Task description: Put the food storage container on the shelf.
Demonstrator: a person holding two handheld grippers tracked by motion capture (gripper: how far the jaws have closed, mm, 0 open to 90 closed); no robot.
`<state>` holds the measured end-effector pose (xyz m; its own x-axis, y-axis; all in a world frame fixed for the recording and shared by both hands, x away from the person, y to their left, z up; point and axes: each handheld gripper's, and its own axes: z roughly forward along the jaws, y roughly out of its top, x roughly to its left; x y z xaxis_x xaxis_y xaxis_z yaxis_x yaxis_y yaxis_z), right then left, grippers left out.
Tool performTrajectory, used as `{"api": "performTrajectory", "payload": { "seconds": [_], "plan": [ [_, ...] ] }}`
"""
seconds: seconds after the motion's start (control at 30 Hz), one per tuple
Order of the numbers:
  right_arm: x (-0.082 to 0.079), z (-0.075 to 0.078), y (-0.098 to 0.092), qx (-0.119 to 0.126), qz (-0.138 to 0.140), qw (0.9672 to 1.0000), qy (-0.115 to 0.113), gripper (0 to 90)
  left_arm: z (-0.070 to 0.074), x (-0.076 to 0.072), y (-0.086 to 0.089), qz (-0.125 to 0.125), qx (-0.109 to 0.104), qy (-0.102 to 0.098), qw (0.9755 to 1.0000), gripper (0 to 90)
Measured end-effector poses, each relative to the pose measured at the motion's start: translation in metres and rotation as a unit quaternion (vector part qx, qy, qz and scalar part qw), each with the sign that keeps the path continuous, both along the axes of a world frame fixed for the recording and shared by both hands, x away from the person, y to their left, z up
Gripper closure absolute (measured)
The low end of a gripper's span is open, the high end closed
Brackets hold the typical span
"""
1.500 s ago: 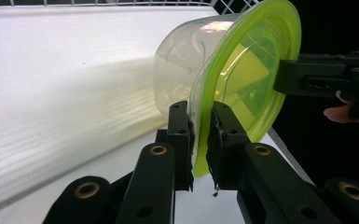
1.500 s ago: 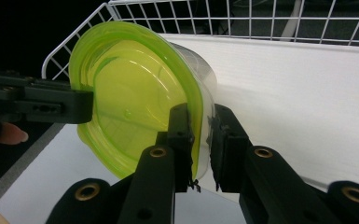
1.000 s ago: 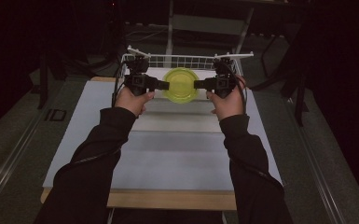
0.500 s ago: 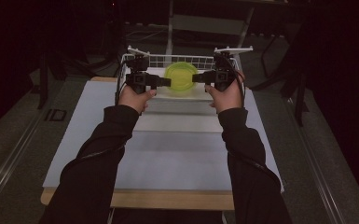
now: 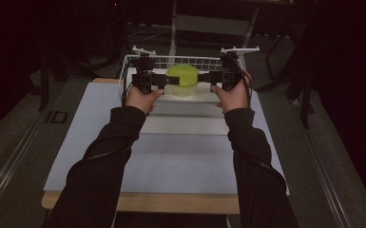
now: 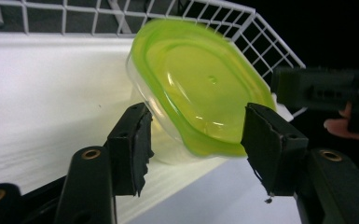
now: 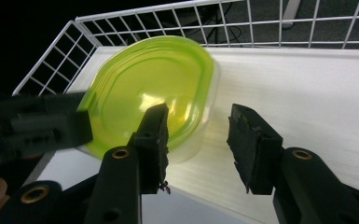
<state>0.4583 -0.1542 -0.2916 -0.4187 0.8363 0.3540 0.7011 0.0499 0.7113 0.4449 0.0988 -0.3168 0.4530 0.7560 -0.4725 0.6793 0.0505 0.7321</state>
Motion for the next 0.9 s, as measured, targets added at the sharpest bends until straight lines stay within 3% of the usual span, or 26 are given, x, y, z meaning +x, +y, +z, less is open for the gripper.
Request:
{"api": "performTrajectory", "payload": {
  "seconds": [0.13,0.33,0.53,0.6,0.7,0.8,0.87,0.9],
  "plan": [
    [-0.004,0.002,0.002,-0.009,0.006,0.9999,-0.007,53.5,0.004,-0.003,0.0,0.004,0.016,-0.009,0.9998,39.8],
    [-0.014,0.006,0.003,-0.009,0.02,0.9997,-0.014,51.3,0.005,-0.007,0.006,0.014,0.02,-0.011,0.9996,36.7],
    [-0.029,-0.003,0.006,-0.005,0.038,0.999,-0.023,52.3,0.007,-0.021,0.022,0.015,-0.001,-0.034,0.9993,28.0],
    [-0.032,-0.008,0.008,-0.007,0.044,0.9987,-0.025,52.8,0.005,-0.027,0.026,0.006,-0.006,-0.047,0.9989,21.4],
    [-0.037,-0.018,0.011,-0.011,0.053,0.9983,-0.024,55.2,0.004,-0.036,0.027,0.001,0.01,-0.06,0.9982,16.1],
    [-0.04,-0.025,0.015,-0.017,0.061,0.9976,-0.027,59.5,-0.002,-0.047,0.029,-0.024,0.013,-0.092,0.9954,13.8],
    [-0.041,-0.031,0.019,-0.028,0.067,0.9971,-0.025,61.4,-0.008,-0.052,0.028,-0.044,0.014,-0.103,0.9936,5.5],
    [-0.042,-0.033,0.02,-0.029,0.07,0.9968,-0.025,67.7,-0.012,-0.055,0.028,-0.046,0.016,-0.109,0.9928,2.6]
  ]
}}
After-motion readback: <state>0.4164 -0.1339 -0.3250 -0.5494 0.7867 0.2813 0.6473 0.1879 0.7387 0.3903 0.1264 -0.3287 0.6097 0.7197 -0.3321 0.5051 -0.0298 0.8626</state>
